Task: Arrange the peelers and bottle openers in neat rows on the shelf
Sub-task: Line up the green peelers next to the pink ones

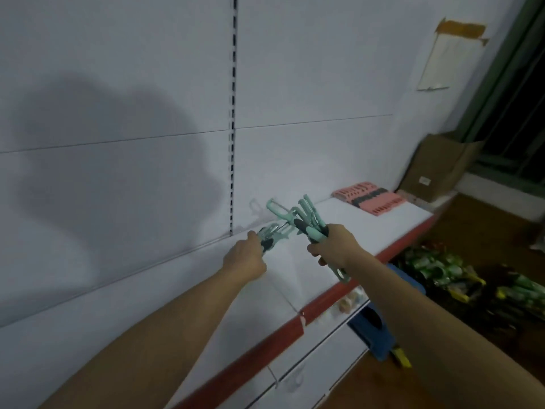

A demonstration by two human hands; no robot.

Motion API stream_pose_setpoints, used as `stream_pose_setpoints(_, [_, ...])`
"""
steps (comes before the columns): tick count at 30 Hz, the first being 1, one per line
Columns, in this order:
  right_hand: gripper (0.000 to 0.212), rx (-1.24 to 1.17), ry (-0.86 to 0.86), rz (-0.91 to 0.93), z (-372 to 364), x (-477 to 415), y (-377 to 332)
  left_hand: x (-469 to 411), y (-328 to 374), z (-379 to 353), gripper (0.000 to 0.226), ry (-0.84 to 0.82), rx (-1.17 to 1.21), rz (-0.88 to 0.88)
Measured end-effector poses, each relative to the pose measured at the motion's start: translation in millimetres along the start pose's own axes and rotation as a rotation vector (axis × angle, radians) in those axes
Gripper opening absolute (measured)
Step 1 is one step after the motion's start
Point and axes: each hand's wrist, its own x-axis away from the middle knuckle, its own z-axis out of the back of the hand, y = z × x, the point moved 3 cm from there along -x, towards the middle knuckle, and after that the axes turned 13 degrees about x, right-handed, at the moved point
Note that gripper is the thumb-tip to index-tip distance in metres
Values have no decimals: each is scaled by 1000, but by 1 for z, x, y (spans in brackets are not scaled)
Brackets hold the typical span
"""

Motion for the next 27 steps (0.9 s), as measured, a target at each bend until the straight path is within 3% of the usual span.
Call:
stream_pose_setpoints(5, [16,-59,-54,18,15,-69,36,-61,35,-12,82,-32,-195,116])
stream_pose_setpoints(7, [17,-173,-94,72,17,-85,43,-66,53,-14,91,72,-104,23])
stream_pose_setpoints(9, [21,-337,-141,159,19,-97,46,-67,75,-22,81,45,377,-134])
stream_pose_setpoints(11, [33,-491,-217,226,26,-110,47,-70,103,-39,58,-208,1021,-125])
stream_pose_setpoints(12, [38,-549,-265,256,30,-117,47,-75,118,-49,48,-322,1234,-113])
stream_pose_setpoints(14, [41,-615,-369,314,41,-131,52,-87,142,-70,38,-365,1455,-103])
stream_pose_setpoints(16, [40,-582,-468,366,54,-144,63,-105,161,-94,42,-328,1595,-85])
stream_pose_setpoints(19, [42,-511,-577,432,75,-167,87,-131,189,-126,51,-330,1701,-99])
stream_pose_setpoints(22, [49,-560,-616,437,100,-196,115,-153,221,-145,61,-238,1616,-87])
stream_pose_setpoints(27, [32,-631,-690,439,114,-229,145,-188,239,-159,48,-101,1686,-64])
